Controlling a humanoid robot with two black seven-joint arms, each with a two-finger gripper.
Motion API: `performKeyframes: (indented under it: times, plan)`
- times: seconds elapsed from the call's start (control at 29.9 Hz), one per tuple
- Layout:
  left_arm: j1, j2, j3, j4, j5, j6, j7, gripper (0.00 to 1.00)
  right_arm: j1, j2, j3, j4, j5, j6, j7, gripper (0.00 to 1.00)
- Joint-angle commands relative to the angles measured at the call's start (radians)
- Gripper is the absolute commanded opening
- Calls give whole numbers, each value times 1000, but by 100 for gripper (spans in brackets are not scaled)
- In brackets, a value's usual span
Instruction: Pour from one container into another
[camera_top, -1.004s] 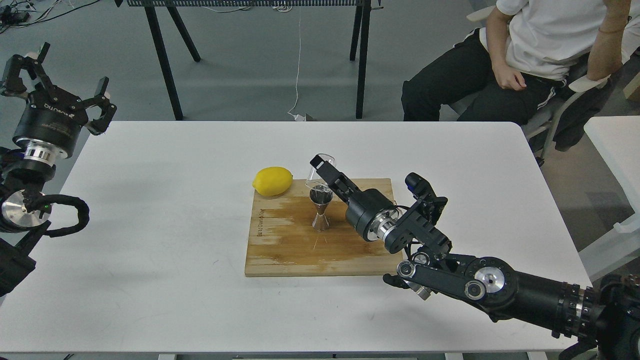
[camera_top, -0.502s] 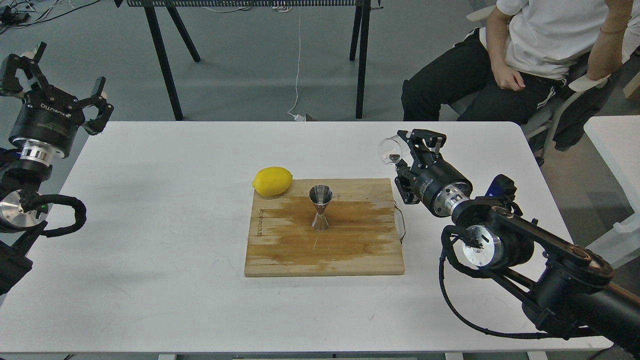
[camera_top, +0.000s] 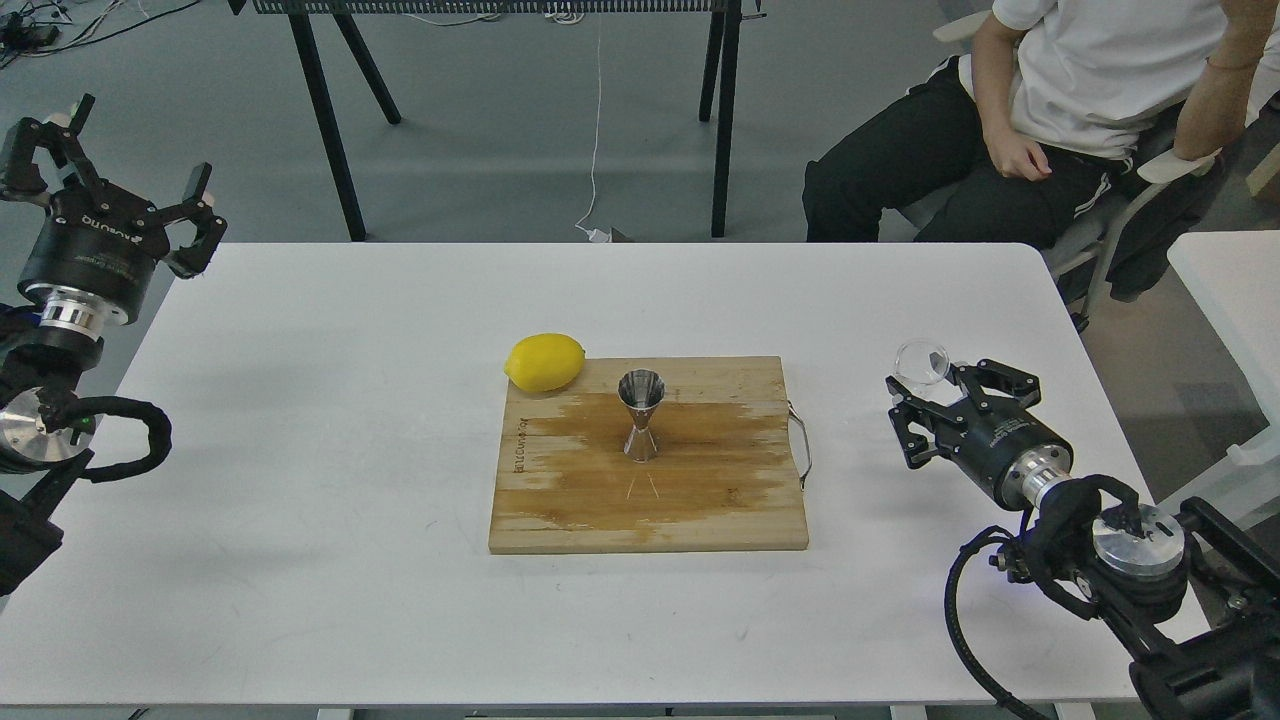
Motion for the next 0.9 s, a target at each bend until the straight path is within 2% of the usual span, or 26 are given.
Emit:
performKeyframes:
  times: [0.0,0.1,0.2,0.37,0.6,0.77,0.87]
  plan:
    - [0,-3,-2,-1,0,0,-1,100,-17,22,7,-39,76,31,-1,38]
    - [2,-6,-2,-1,0,0,-3,100,-25,44,51,-120,89,57,-7,38]
    - [8,-6,-2,-1,0,0,-3,100,-17,110,69,-200,89,71,-44,38]
    - [8,-11,-2,-1,0,0,-3,100,-14,130,91,-222,87,79,-49,40]
    - [8,-14,-3,-1,0,0,-3,100,-13,140,89,-271,87,100,-55,50]
    - [8,-14,-3,-1,0,0,-3,100,-14,140,89,-271,84,100,-55,63]
    - [8,-14,-3,-1,0,0,-3,100,-17,140,88,-269,84,104,-53,67]
